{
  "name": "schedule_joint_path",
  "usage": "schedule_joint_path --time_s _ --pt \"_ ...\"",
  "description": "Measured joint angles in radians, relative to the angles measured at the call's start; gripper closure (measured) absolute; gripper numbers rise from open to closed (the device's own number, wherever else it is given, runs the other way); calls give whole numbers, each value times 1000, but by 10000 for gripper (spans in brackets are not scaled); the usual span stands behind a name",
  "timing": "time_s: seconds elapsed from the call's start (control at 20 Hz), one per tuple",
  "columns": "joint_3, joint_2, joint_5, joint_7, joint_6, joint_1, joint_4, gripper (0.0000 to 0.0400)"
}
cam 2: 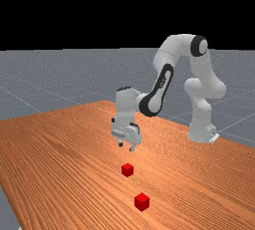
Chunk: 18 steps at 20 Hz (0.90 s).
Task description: Stack all the cube
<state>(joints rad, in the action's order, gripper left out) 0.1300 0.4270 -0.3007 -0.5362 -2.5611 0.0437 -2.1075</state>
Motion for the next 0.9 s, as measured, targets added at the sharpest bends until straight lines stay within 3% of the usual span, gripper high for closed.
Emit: schedule_joint_path --time_s 0.35,0.55,0.75,0.8,0.85,0.9 --pt "-19 119 -8 -48 -64 37 80 0" --pt "4 232 23 -68 -98 58 136 0" --pt "17 258 45 -80 -134 88 138 0" --pt "19 260 44 -85 -141 91 139 156" --pt "21 263 41 -95 -160 97 138 210" --pt "27 263 41 -106 -173 103 135 211"
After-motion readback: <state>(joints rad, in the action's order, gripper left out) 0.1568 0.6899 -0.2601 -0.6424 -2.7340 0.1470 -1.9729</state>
